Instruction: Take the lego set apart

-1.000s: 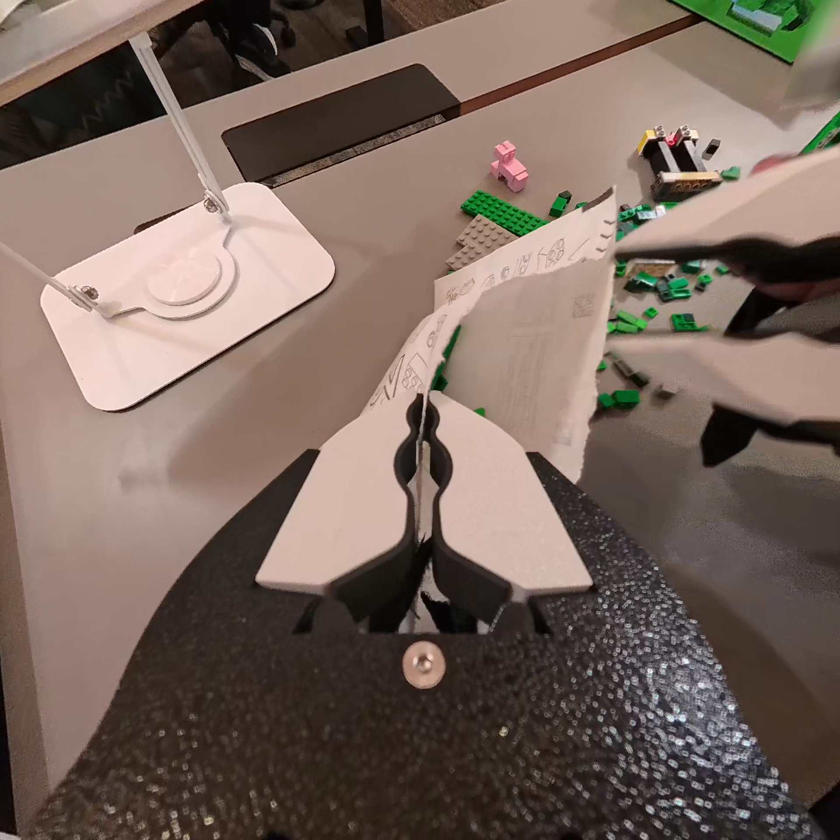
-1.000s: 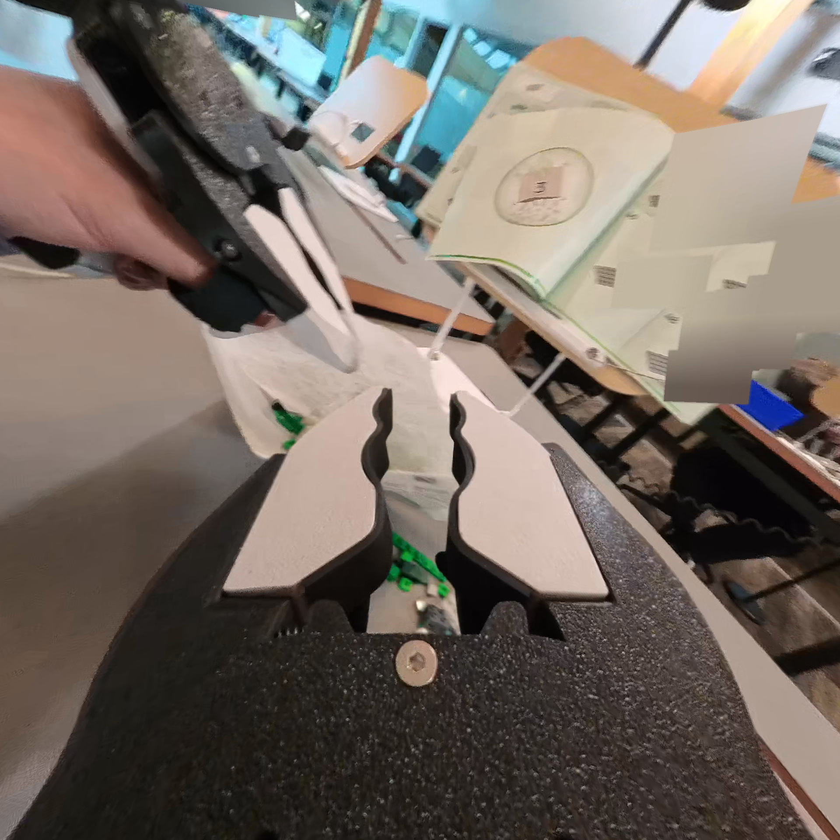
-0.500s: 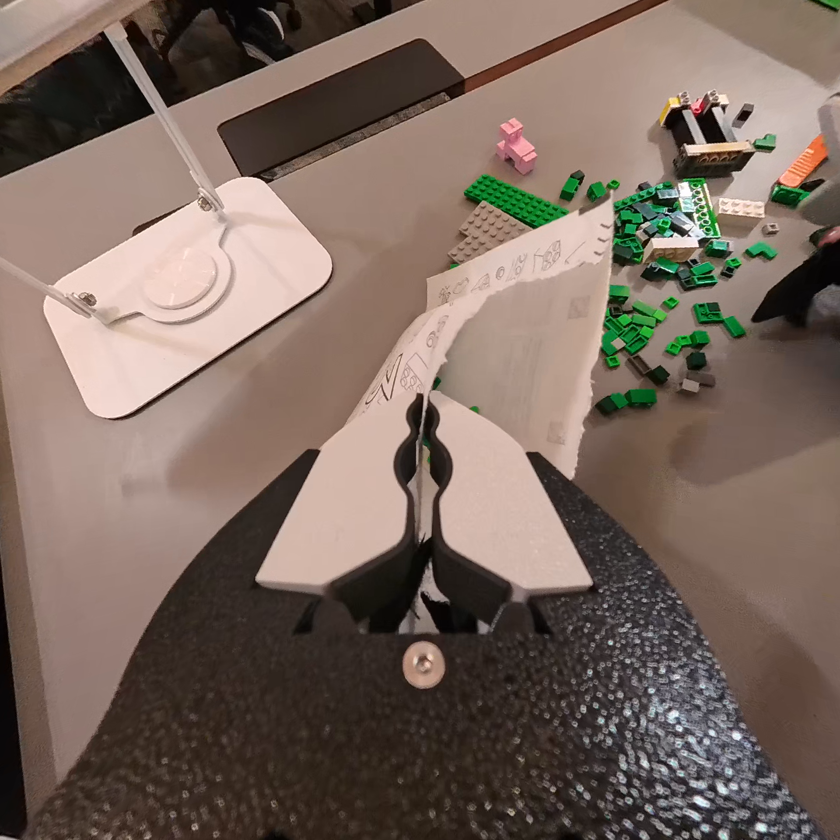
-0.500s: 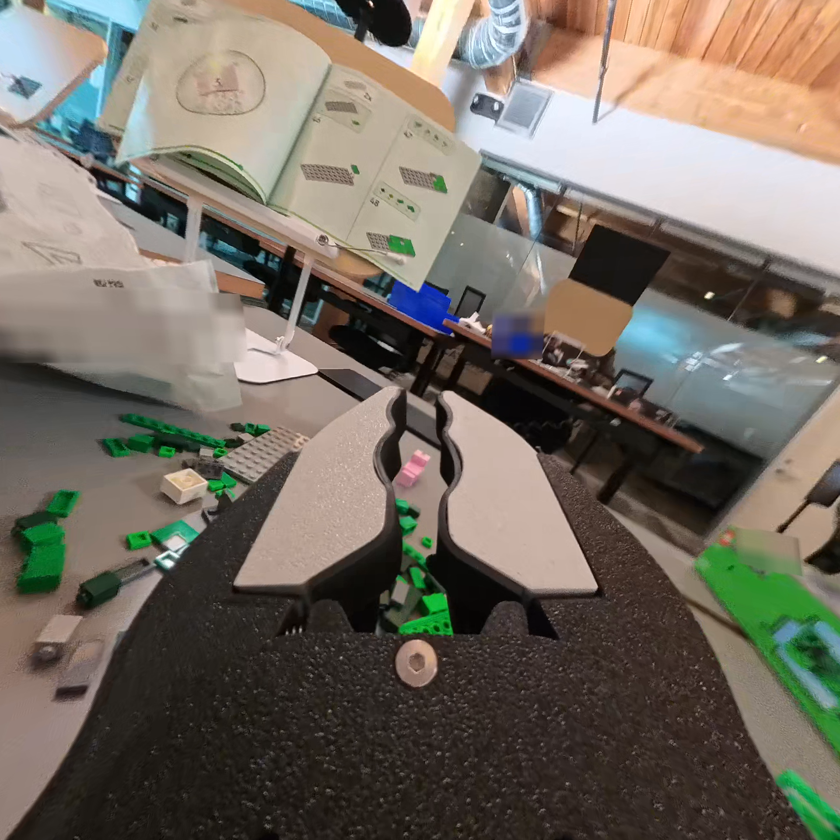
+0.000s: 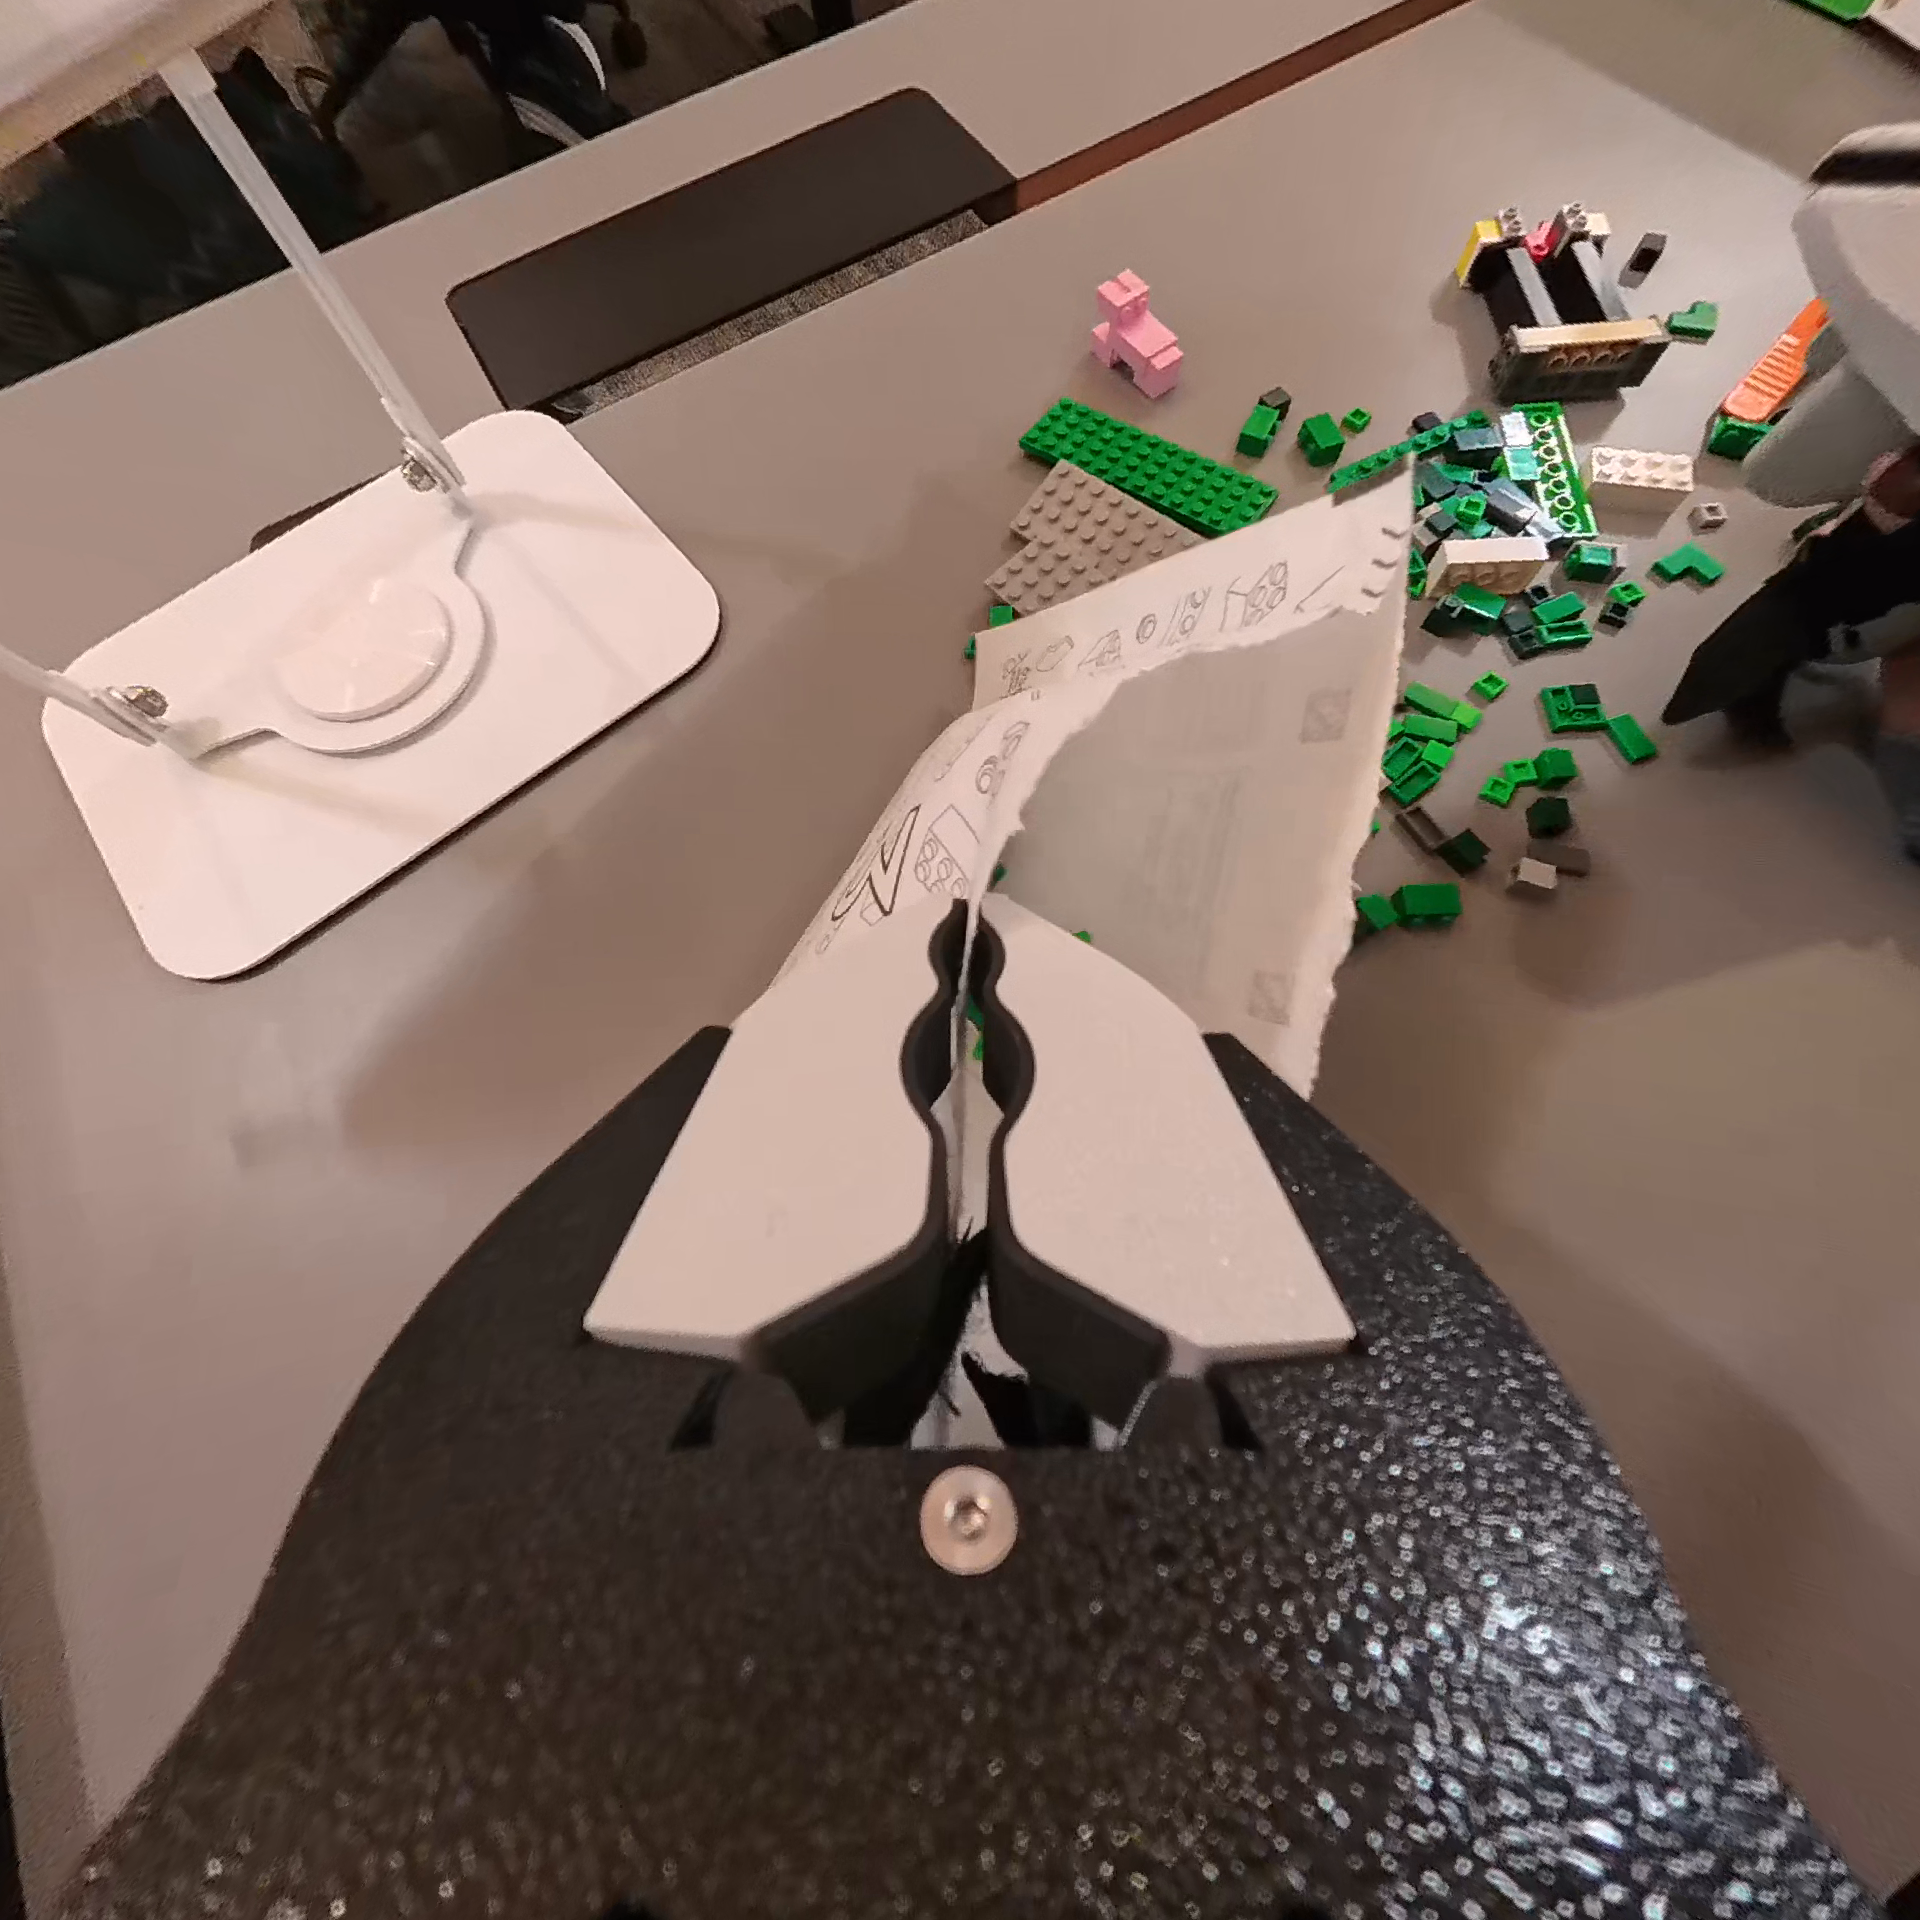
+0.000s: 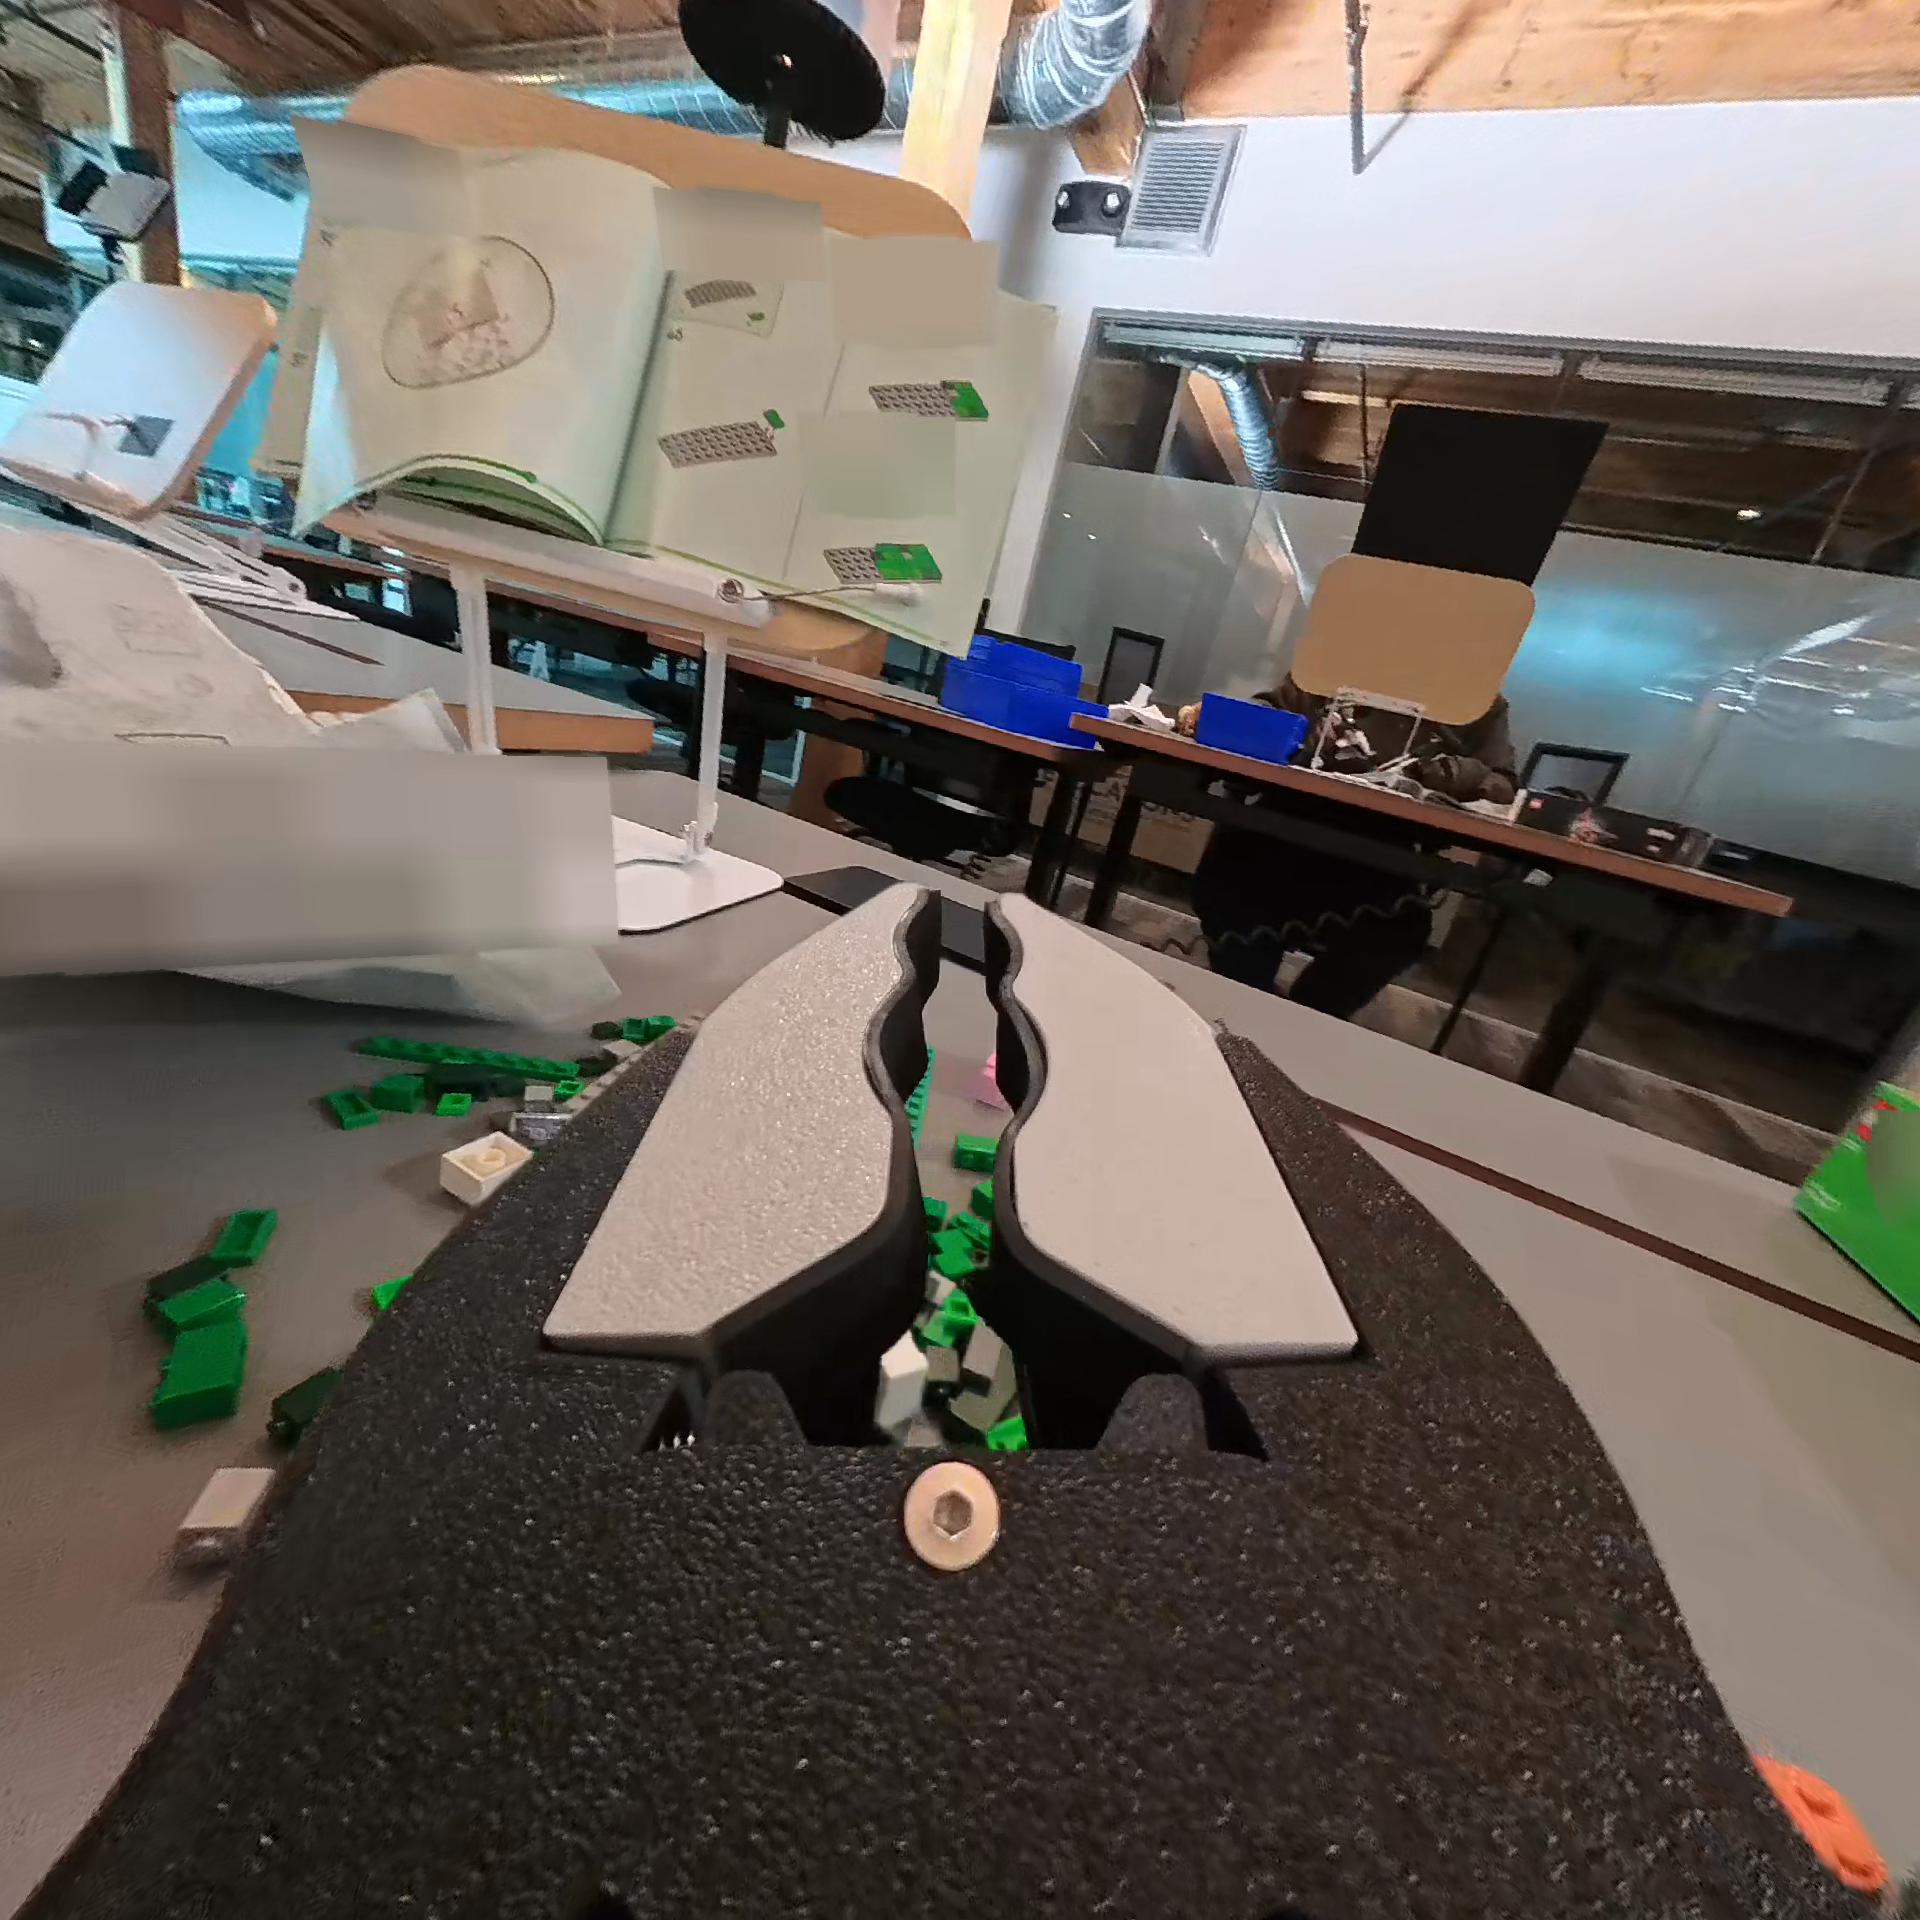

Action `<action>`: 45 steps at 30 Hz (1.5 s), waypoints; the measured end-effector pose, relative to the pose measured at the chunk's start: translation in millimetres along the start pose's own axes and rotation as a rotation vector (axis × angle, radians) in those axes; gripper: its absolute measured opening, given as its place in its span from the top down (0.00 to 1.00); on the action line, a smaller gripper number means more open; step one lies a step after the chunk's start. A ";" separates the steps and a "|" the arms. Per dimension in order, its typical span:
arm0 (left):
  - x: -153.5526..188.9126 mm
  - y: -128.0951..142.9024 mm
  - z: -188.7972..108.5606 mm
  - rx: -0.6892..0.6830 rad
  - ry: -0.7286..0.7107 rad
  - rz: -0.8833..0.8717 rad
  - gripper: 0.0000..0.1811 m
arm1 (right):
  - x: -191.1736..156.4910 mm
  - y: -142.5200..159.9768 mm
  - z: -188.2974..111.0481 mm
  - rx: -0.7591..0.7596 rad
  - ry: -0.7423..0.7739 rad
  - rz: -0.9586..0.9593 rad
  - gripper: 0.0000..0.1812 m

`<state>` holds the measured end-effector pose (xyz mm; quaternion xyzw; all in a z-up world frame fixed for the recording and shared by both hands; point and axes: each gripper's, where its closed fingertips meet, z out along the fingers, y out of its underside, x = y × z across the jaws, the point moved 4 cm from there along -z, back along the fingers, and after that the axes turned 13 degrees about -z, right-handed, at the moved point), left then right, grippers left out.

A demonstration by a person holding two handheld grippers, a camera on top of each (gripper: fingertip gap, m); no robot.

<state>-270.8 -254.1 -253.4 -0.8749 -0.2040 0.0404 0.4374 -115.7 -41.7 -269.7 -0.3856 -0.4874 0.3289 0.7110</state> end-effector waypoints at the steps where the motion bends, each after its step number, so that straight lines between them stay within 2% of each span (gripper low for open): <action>1: -0.1 0.0 -0.5 0.000 -0.001 0.001 1.00 | -1.2 -0.1 0.3 0.001 -0.008 0.004 0.96; 45: 0.1 -1.8 -1.3 0.021 -0.020 0.027 1.00 | -7.9 3.1 1.5 -0.021 -0.060 -0.018 0.97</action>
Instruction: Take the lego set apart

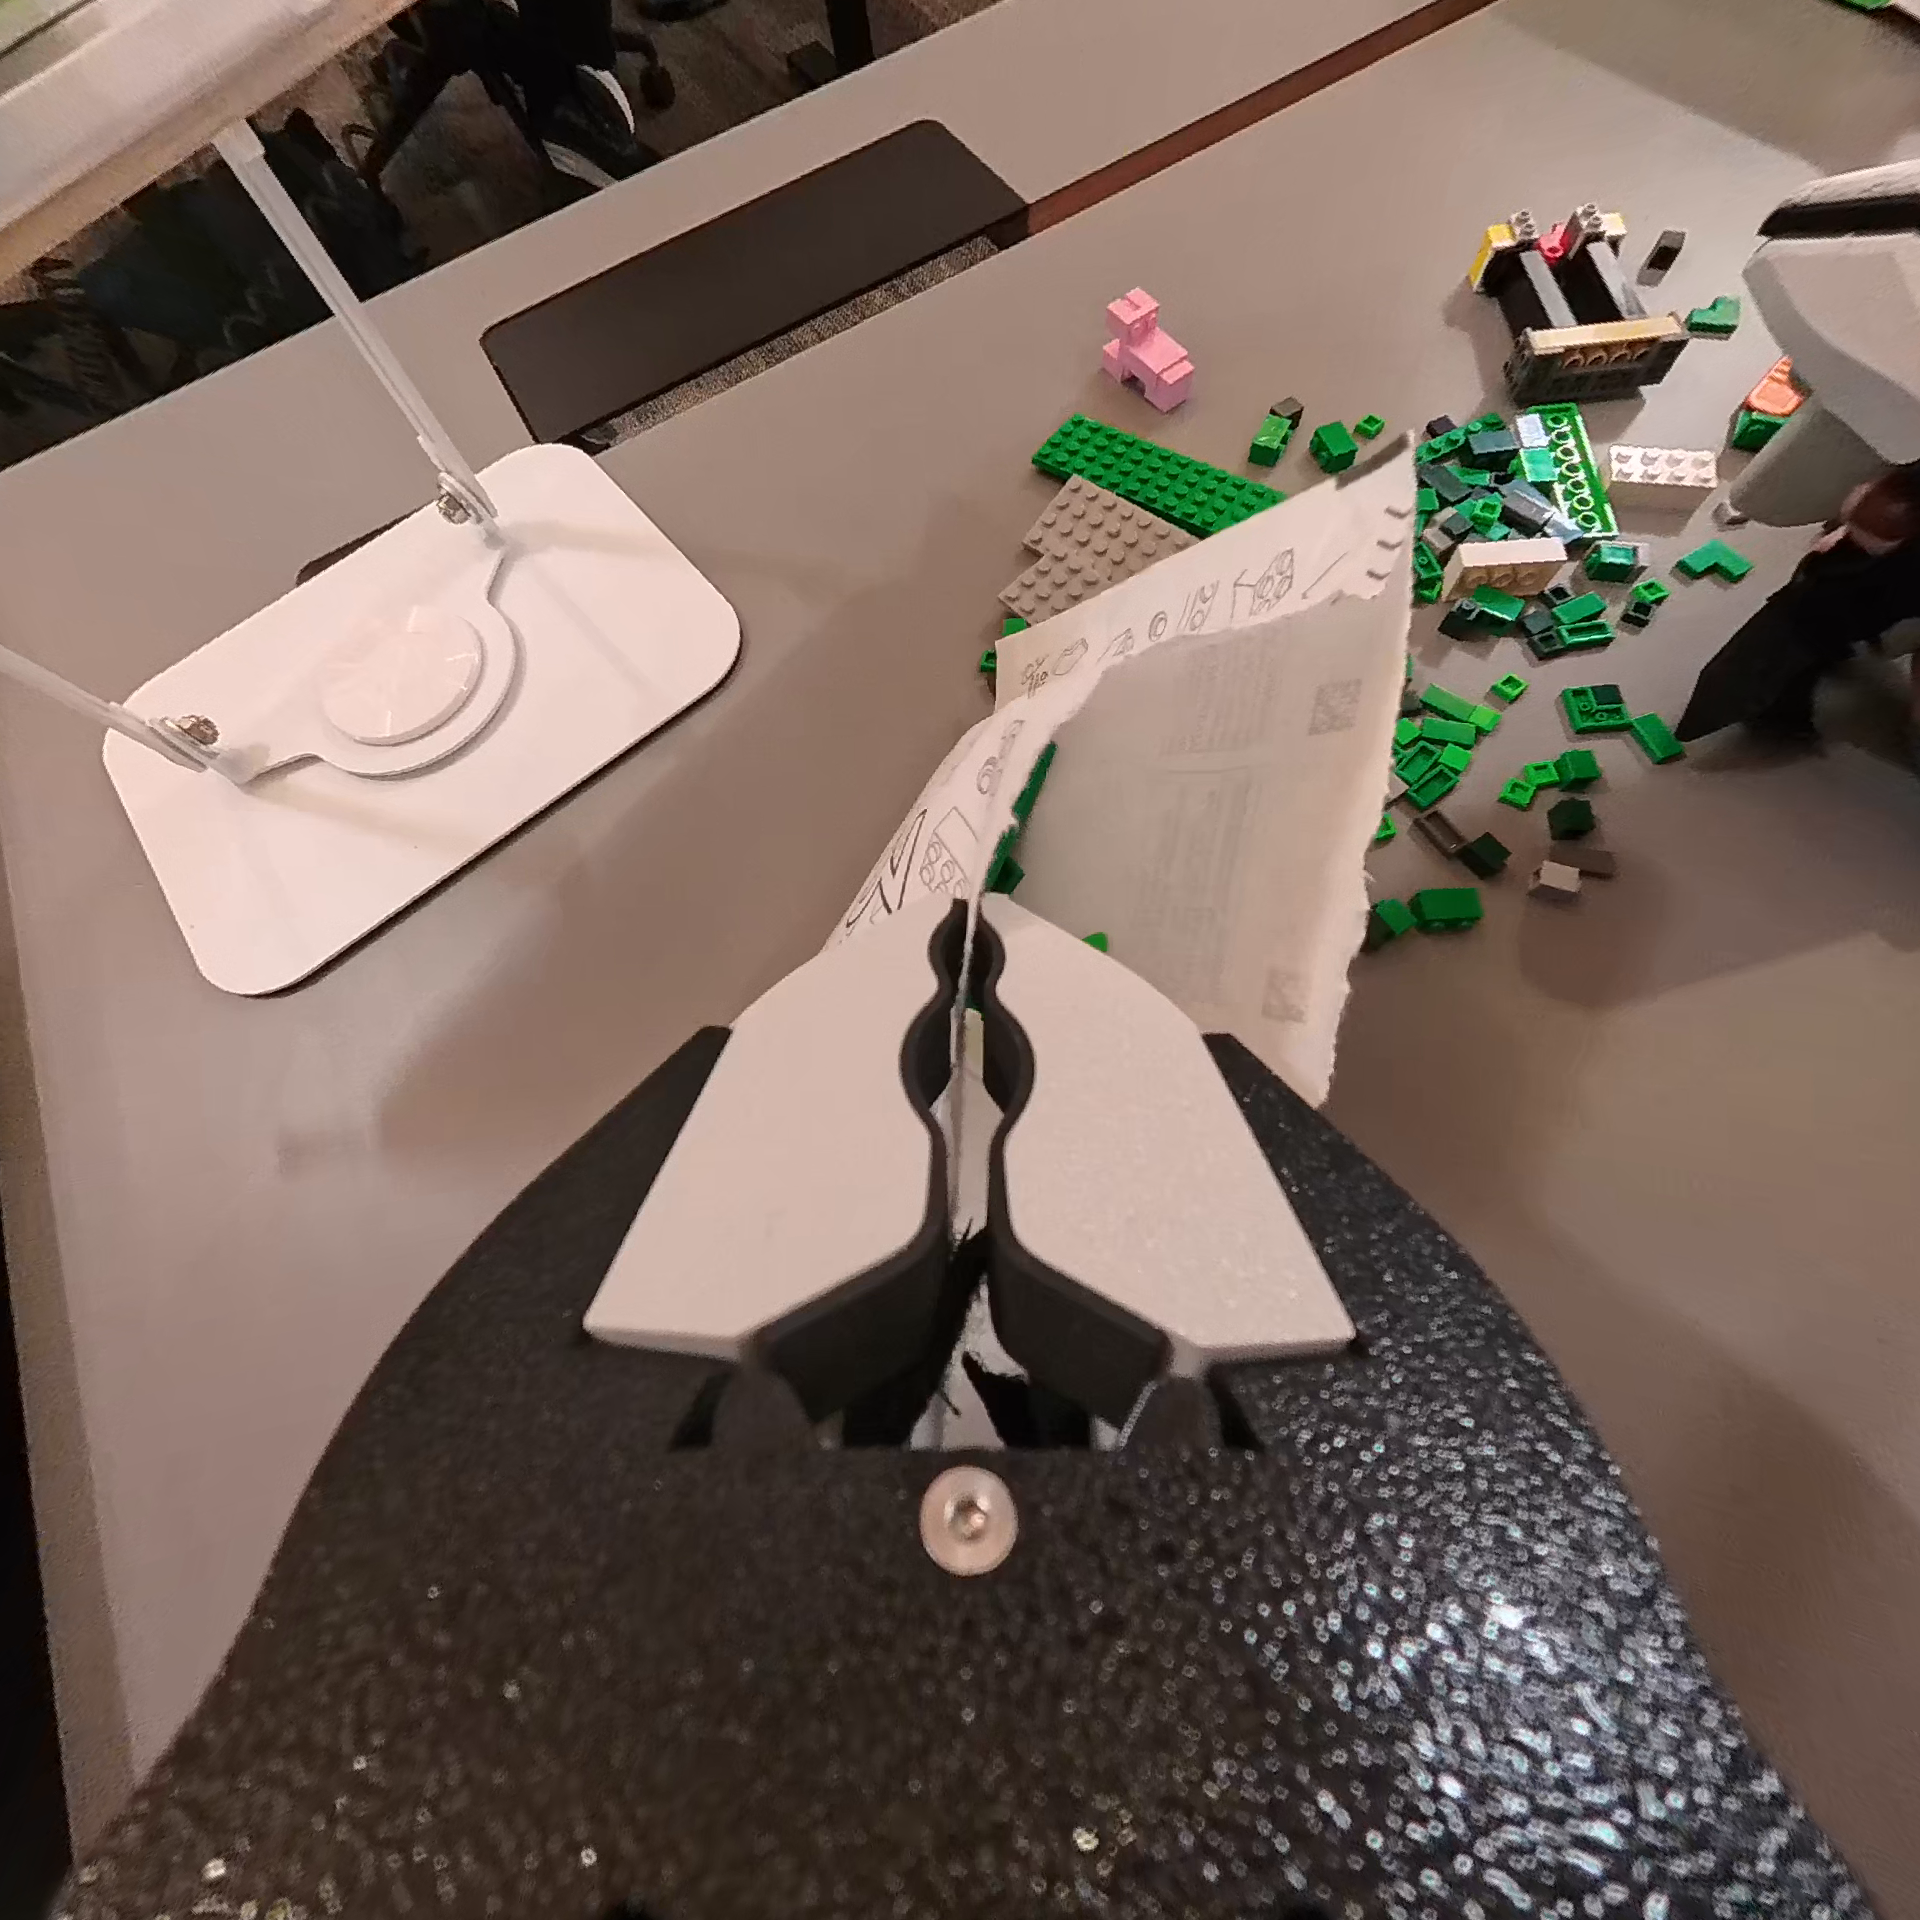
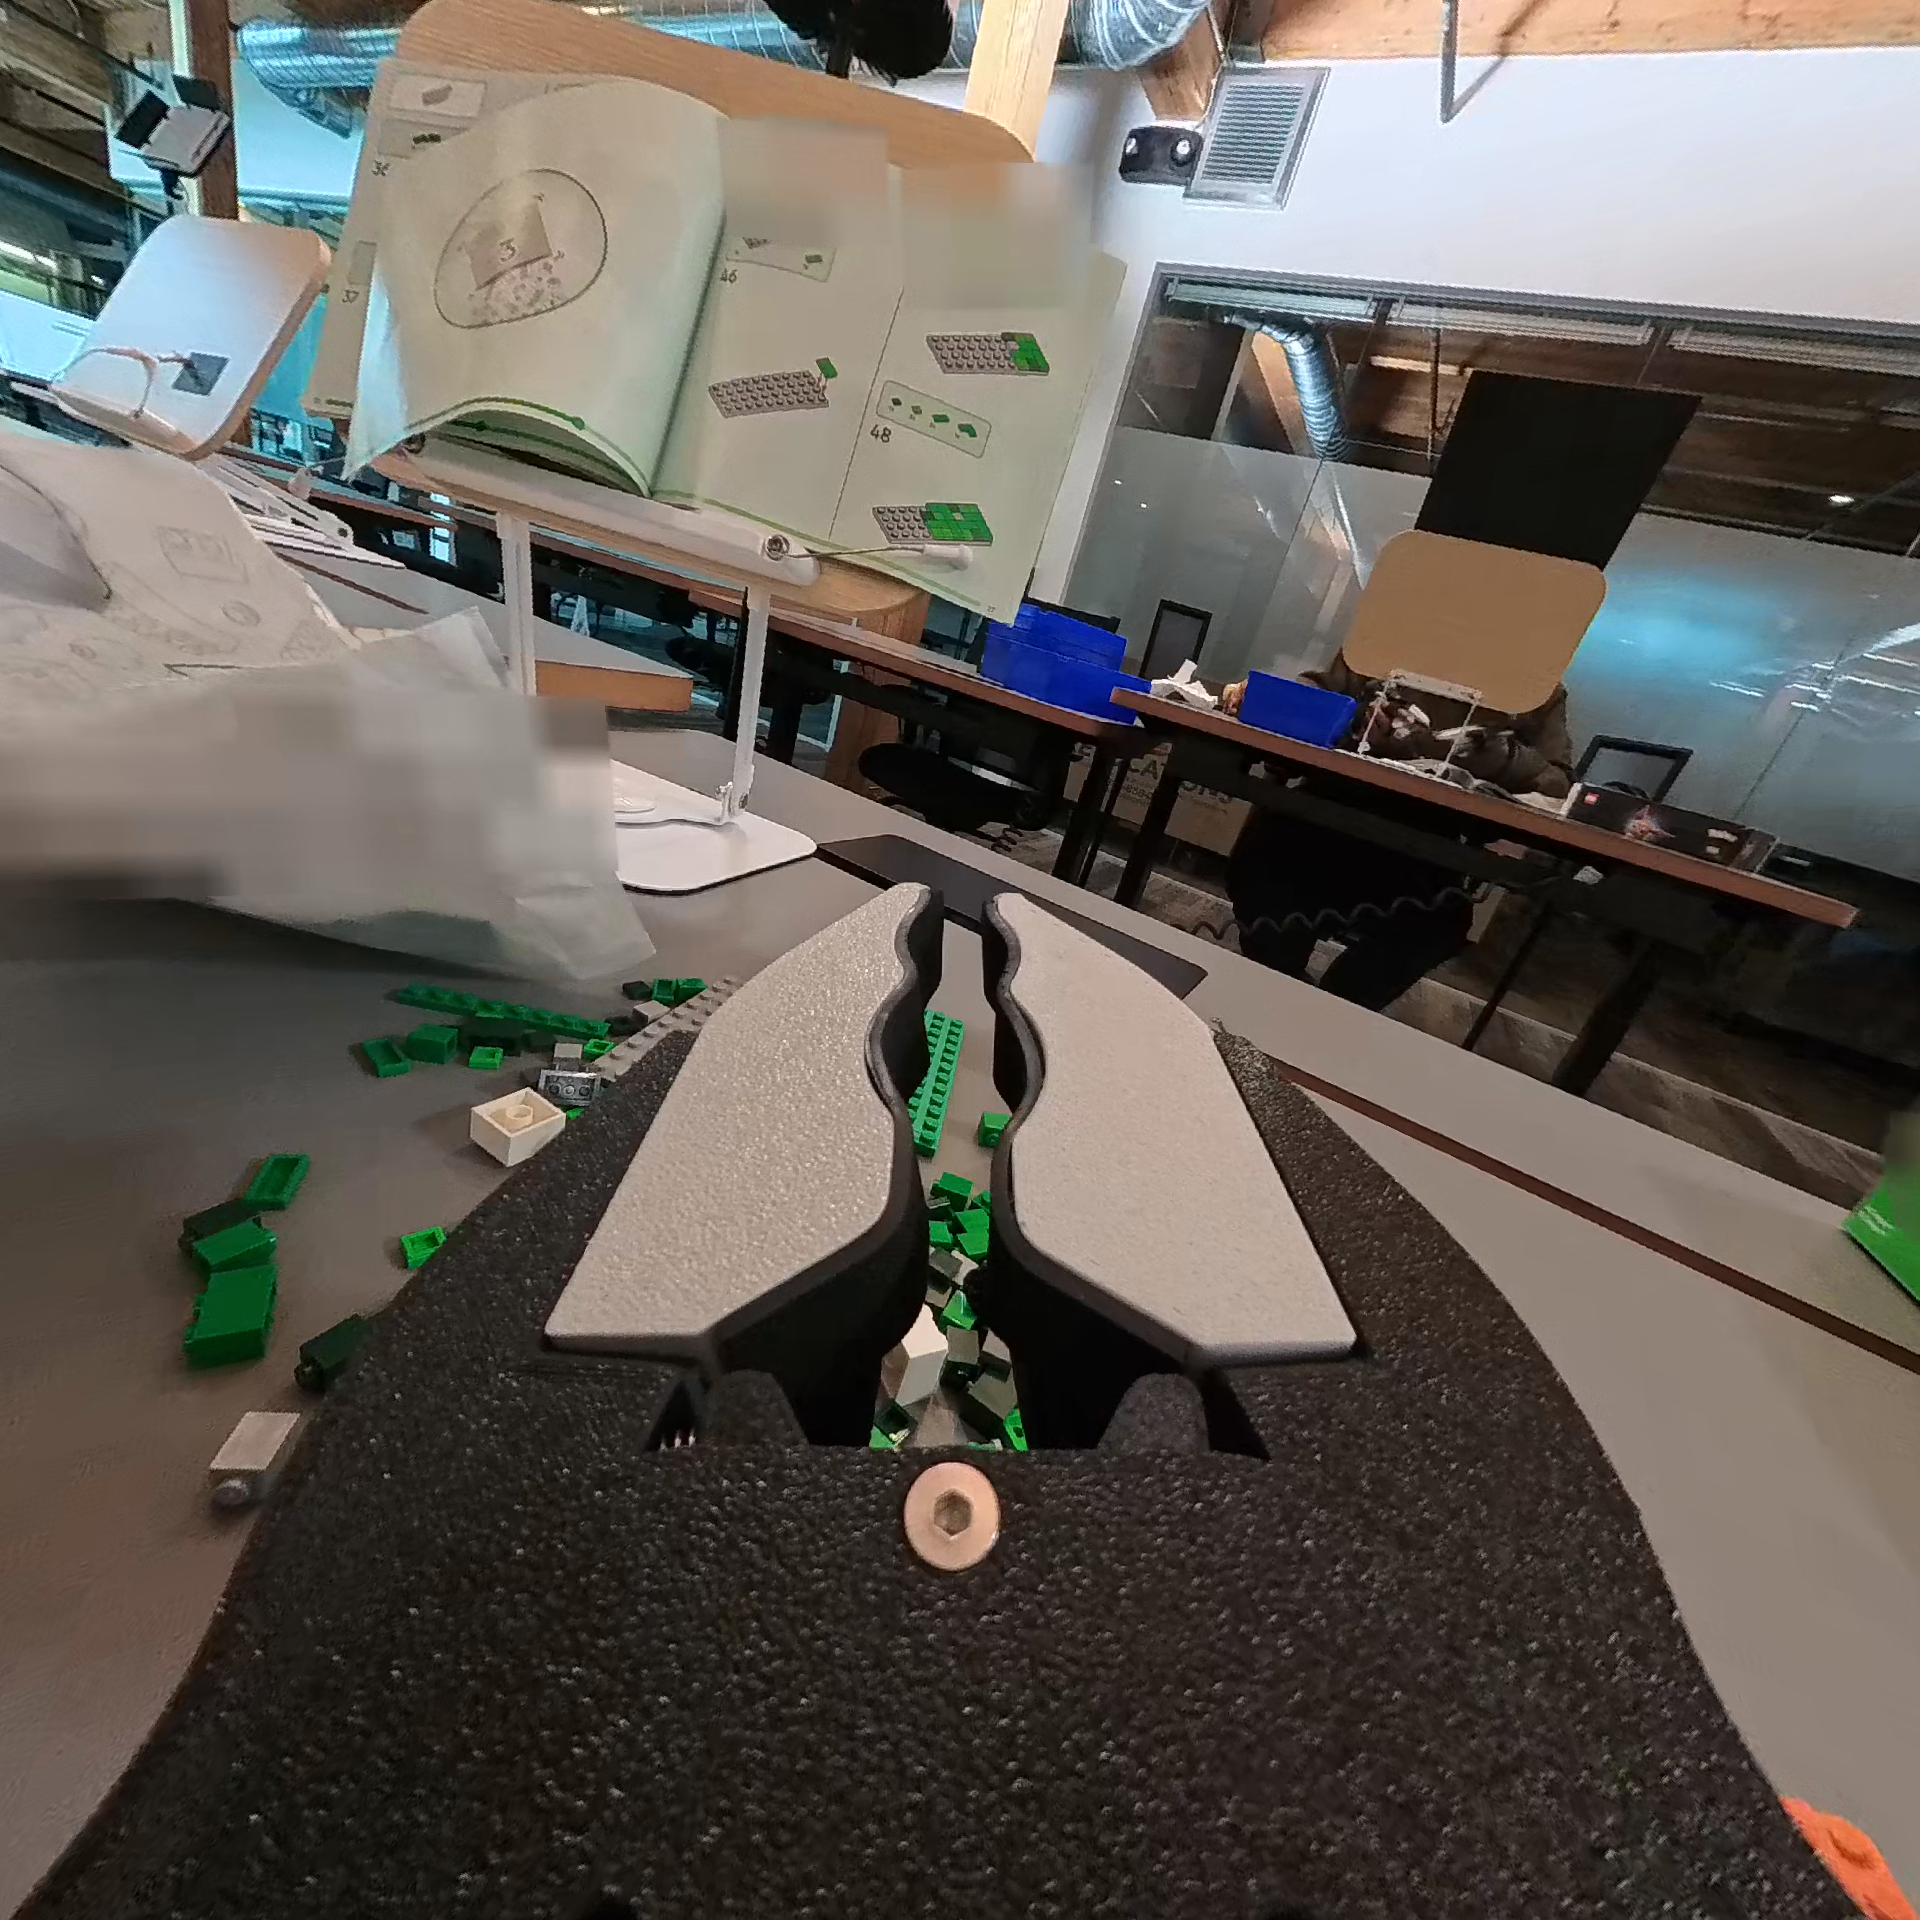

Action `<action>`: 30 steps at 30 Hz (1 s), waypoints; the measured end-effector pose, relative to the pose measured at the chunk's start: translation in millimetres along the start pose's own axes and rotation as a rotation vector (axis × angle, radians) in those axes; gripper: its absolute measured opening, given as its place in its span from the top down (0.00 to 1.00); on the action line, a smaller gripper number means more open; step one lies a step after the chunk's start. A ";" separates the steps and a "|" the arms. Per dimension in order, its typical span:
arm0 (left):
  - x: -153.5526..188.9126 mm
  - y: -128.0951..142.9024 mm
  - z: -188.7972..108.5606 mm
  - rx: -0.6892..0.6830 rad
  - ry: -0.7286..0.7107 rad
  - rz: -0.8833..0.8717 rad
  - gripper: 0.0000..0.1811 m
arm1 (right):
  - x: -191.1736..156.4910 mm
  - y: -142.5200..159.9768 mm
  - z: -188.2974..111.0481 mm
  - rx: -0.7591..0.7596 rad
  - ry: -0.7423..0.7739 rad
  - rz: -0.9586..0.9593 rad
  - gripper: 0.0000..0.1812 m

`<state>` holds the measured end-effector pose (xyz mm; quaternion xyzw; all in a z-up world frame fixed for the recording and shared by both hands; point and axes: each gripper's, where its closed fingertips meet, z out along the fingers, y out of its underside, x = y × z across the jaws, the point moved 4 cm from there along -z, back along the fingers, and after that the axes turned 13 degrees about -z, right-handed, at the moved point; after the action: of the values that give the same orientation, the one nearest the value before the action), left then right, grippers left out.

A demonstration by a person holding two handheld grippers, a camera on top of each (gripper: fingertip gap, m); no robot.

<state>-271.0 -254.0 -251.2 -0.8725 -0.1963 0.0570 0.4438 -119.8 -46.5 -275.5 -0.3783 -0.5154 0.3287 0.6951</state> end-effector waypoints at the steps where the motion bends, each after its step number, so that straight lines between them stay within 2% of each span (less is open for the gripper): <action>1: -0.4 -0.2 -0.3 0.002 0.000 -0.001 1.00 | 0.1 0.0 -0.1 0.000 0.000 0.001 0.97; 15: -5.8 -3.0 -3.3 0.034 -0.019 -0.016 1.00 | 1.1 0.7 0.6 -0.006 0.007 0.004 0.97; 17: -6.3 -3.0 -3.7 0.034 -0.017 -0.017 1.00 | 0.0 3.9 1.9 -0.058 -0.008 -0.014 0.96; 19: -7.6 -2.9 -4.9 0.034 -0.016 -0.018 1.00 | -3.6 9.0 8.2 -0.167 -0.084 0.007 0.92; 23: -13.2 -4.1 -11.0 0.050 -0.028 -0.033 1.00 | -16.9 17.0 38.9 -0.412 -0.378 0.319 0.90; 26: -14.8 -4.6 -14.2 0.058 -0.025 -0.037 1.00 | -27.6 31.1 66.5 -0.621 -0.598 0.619 0.83; 30: -14.8 -4.6 -16.4 0.060 -0.012 -0.041 1.00 | -30.6 52.5 90.2 -0.814 -0.730 0.855 0.81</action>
<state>-281.5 -269.7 -238.8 -0.8544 -0.2148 0.0589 0.4695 -218.1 -29.4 -318.8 -0.6441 -0.6043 0.4603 0.0894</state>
